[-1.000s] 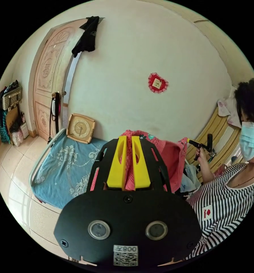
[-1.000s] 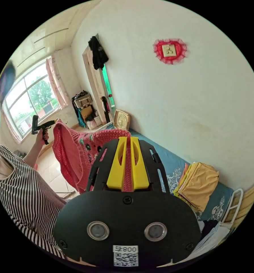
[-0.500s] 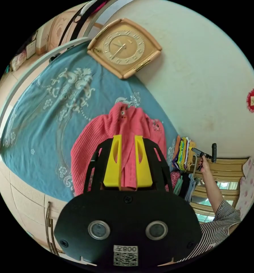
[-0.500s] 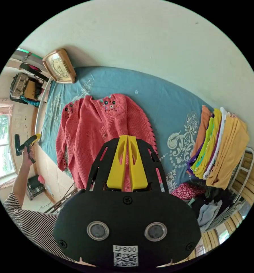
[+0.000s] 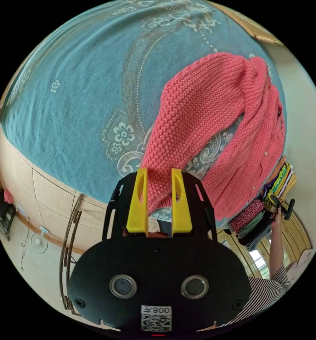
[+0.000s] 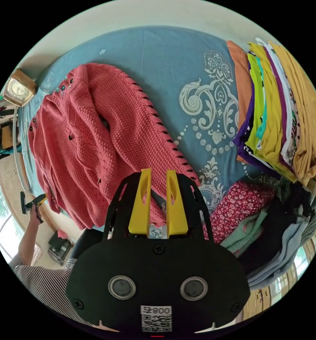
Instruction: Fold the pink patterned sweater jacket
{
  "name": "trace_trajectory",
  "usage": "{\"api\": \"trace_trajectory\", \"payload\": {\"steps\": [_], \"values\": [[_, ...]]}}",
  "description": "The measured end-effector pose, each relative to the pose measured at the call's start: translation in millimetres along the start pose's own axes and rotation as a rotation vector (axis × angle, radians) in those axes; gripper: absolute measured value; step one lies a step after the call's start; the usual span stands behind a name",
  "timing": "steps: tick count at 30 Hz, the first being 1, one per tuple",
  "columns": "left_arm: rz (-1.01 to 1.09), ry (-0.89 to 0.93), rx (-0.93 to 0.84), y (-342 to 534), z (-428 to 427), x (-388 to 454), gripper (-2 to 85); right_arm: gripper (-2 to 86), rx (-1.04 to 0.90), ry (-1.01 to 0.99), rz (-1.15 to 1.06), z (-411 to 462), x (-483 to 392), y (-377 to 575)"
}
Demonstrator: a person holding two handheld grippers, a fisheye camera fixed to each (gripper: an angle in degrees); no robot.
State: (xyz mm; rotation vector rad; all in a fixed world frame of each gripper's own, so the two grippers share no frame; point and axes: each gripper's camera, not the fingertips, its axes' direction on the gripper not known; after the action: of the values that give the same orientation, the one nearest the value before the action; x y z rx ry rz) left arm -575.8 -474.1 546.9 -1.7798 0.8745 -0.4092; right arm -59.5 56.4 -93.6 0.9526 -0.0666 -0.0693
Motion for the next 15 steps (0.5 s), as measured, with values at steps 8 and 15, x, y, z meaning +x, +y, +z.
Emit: {"api": "trace_trajectory", "payload": {"steps": [8,15], "values": [[0.059,-0.064,0.018,-48,43,-5,6.6,4.6,-0.094,0.296,-0.068,105,-26,-88],[0.091,-0.113,0.081,-69,40,-14,4.1,1.2,-0.132,0.381,-0.239,131,-46,-109]]}}
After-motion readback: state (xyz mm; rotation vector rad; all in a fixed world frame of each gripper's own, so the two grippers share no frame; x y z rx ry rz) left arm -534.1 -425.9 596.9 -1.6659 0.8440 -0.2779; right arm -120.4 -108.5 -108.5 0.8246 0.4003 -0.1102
